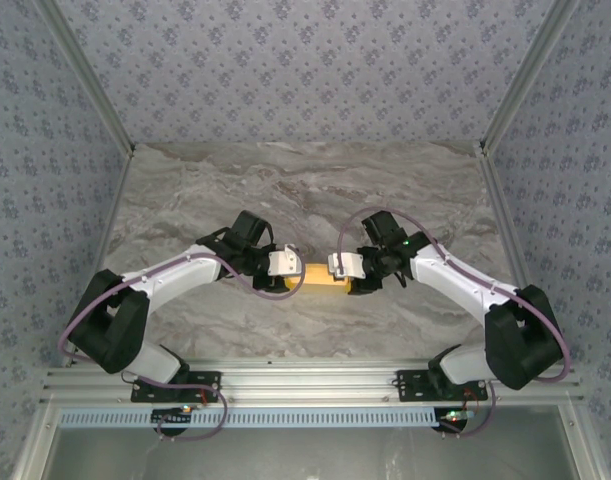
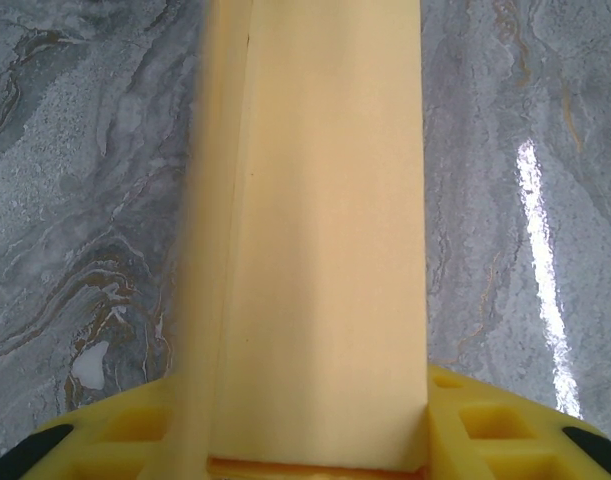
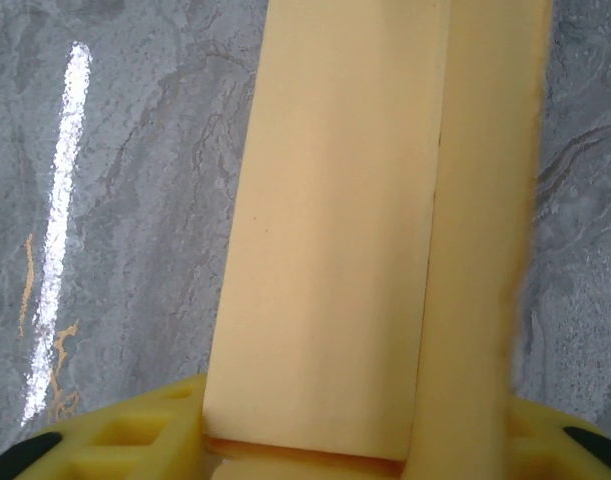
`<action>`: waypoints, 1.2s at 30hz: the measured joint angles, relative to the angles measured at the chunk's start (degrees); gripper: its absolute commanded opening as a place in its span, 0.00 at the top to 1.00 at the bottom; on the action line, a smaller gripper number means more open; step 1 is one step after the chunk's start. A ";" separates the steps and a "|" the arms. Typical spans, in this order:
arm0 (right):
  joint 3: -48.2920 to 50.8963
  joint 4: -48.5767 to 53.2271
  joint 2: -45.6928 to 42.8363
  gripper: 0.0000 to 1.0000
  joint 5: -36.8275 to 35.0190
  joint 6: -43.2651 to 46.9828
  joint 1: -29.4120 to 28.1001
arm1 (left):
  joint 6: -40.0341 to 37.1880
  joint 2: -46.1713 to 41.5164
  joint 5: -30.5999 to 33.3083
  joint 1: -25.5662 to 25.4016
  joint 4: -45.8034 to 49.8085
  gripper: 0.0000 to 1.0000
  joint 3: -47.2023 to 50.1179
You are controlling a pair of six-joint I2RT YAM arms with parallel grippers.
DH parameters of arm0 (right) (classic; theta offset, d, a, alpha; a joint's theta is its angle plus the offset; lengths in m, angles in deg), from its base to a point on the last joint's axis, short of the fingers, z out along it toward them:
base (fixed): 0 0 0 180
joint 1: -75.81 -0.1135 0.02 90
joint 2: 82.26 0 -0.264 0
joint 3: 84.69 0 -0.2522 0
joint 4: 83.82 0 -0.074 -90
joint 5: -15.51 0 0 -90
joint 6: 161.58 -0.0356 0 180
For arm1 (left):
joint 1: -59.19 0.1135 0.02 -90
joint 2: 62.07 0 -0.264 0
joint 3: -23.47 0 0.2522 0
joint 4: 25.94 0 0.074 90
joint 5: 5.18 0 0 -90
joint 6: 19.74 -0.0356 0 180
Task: Fold the paper box
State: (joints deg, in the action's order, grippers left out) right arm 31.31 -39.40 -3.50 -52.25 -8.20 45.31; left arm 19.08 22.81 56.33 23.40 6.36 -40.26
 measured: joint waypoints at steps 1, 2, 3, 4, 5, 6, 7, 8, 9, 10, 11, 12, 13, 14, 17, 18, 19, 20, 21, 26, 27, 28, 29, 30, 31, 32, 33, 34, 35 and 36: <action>0.00 -0.02 0.00 0.59 0.00 0.07 0.04 | 0.00 0.00 0.02 0.00 -0.02 0.54 0.00; 0.00 -0.02 0.00 0.59 0.00 0.09 0.04 | 0.04 0.00 0.17 0.00 -0.04 0.52 0.00; 0.00 -0.04 0.00 0.60 0.02 0.09 0.11 | 0.11 0.00 0.31 0.00 -0.04 0.51 0.00; 0.00 -0.13 0.07 0.60 0.04 0.09 0.15 | 0.28 0.00 0.70 -0.02 -0.07 0.49 0.00; 0.00 -0.26 0.13 0.60 0.07 0.04 0.15 | 0.46 0.00 1.27 -0.02 -0.04 0.47 0.00; 0.00 -0.39 0.20 0.59 0.13 -0.09 0.15 | 0.59 0.00 1.68 0.00 0.17 0.46 0.04; 0.00 -0.55 0.33 0.59 0.24 -0.17 0.15 | 0.79 0.00 2.12 0.00 0.42 0.45 0.09; -0.02 -0.74 0.42 0.59 0.33 -0.39 0.15 | 1.03 -0.02 2.21 0.04 0.35 0.44 0.24; -0.02 -0.90 0.46 0.59 0.46 -0.57 0.15 | 1.29 -0.11 2.16 0.07 0.15 0.42 0.46; -0.02 -0.96 0.55 0.59 0.50 -0.81 0.22 | 1.70 -0.39 1.99 0.24 -0.39 0.40 0.94; -0.02 -1.09 0.59 0.60 0.55 -1.01 0.26 | 2.32 -0.98 1.53 0.61 -1.16 0.37 1.70; -0.02 -1.18 0.66 0.60 0.63 -1.03 0.26 | 2.84 -1.84 0.92 0.96 -1.90 0.34 2.54; -0.04 -1.36 0.76 0.60 0.70 -1.22 0.26 | 3.87 -3.19 0.04 1.49 -2.80 0.31 3.72; -0.04 -1.57 0.81 0.60 0.72 -1.44 0.26 | 4.90 -4.90 -0.85 2.16 -3.76 0.28 5.03; -0.04 -2.08 1.05 0.62 0.96 -2.49 0.55 | 8.46 -10.91 -3.74 4.07 -6.62 0.22 8.37; -0.04 -2.23 1.09 0.63 1.09 -2.71 0.70 | 9.55 -12.96 -4.44 4.50 -7.82 0.20 9.38; -0.04 -2.38 1.18 0.63 1.16 -3.06 0.87 | 11.06 -15.63 -5.22 4.96 -9.42 0.17 10.80; -0.04 -2.60 1.22 0.63 1.14 -3.52 1.01 | 12.76 -18.62 -5.77 5.31 -11.26 0.14 12.48; -0.04 -2.69 1.29 0.63 1.18 -3.74 1.05 | 14.38 -21.14 -6.05 5.55 -12.63 0.10 13.88; -0.04 -3.21 1.55 0.63 1.60 -5.16 1.51 | 29.57 -32.87 -1.88 7.85 -19.82 0.06 19.76; -0.07 -3.23 1.57 0.63 1.60 -5.42 1.55 | 33.48 -33.64 0.35 8.46 -21.53 0.07 20.15; -0.07 -3.30 1.62 0.63 1.60 -5.55 1.55 | 36.79 -33.73 2.08 8.96 -22.71 0.09 20.20; -0.17 -3.26 1.73 0.63 1.60 -5.81 1.57 | 41.11 -33.18 4.17 9.46 -23.93 0.13 20.11; -0.33 -3.23 1.90 0.63 1.64 -6.05 1.66 | 45.88 -32.04 6.29 9.88 -24.41 0.15 19.76; -0.57 -3.10 2.16 0.63 1.81 -6.38 1.79 | 49.16 -30.86 7.61 10.08 -24.39 0.16 19.19; -0.94 -2.86 2.58 0.63 2.03 -6.69 1.97 | 52.89 -29.05 8.46 10.23 -24.39 0.16 18.34; -1.38 -2.56 3.02 0.63 2.25 -6.91 2.14 | 56.06 -27.26 8.63 10.29 -24.44 0.17 17.40; -1.66 -2.34 3.34 0.63 2.45 -7.08 2.14 | 58.38 -26.03 8.61 10.27 -24.52 0.19 16.68; -1.90 -2.19 3.61 0.63 2.62 -7.26 2.27 | 61.13 -24.48 8.59 10.27 -24.59 0.21 15.78; -2.03 -2.12 3.76 0.63 2.67 -7.50 2.29 | 63.19 -23.21 8.55 10.27 -24.59 0.24 15.04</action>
State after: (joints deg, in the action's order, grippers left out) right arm 29.28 -41.52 0.26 -49.59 -15.70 47.60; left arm 82.27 -0.40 64.87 33.67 -18.22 -25.23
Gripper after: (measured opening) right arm 0.385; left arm 0.800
